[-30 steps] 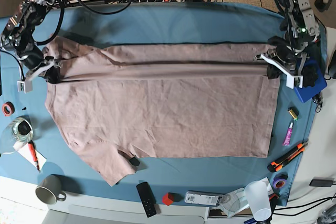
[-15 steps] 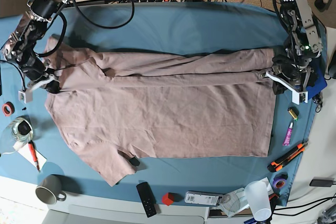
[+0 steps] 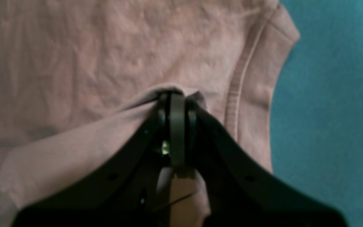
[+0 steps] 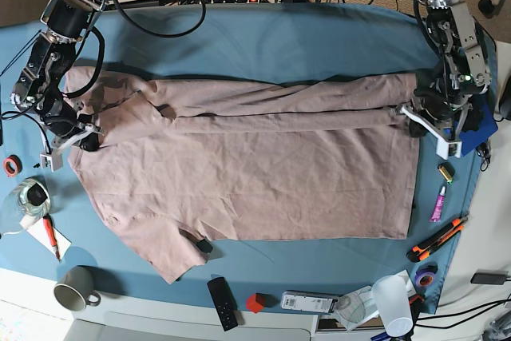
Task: Fold the T-shirt properly
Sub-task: 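Lower the folded edge onto the shirt and adjust with both grippers, then release the left gripper and raise it off the shirt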
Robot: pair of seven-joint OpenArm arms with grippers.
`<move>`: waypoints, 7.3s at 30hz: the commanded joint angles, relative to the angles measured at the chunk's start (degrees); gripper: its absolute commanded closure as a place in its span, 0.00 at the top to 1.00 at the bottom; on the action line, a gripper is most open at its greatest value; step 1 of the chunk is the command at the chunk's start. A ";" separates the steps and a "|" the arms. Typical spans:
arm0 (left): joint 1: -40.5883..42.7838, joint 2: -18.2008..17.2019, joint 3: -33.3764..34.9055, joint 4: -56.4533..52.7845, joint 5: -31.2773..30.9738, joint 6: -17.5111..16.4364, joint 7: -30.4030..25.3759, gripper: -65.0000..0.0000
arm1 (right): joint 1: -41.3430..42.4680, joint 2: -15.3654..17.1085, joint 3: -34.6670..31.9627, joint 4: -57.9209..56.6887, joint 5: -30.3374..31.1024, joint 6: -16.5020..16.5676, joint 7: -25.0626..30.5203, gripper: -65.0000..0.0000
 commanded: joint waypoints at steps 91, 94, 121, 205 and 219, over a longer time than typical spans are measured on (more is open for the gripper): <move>6.47 -3.98 4.96 10.03 11.47 1.05 1.14 0.00 | 1.27 1.97 0.39 0.98 0.96 0.02 -0.20 0.00; 6.47 -3.98 4.96 10.93 11.47 1.29 1.14 0.00 | 1.27 1.97 0.39 0.98 0.96 0.02 -0.20 0.00; -2.16 -3.96 5.25 11.08 11.19 1.22 -1.73 0.00 | 3.50 5.25 0.42 1.07 1.11 -0.02 1.73 0.00; 31.87 -0.37 8.44 44.06 7.13 7.67 10.34 0.38 | -10.27 5.46 18.99 5.33 13.22 0.94 -12.74 0.39; 31.85 2.38 8.44 44.06 7.37 7.65 4.26 0.38 | -10.19 3.23 18.71 -2.40 21.66 5.40 -17.59 0.39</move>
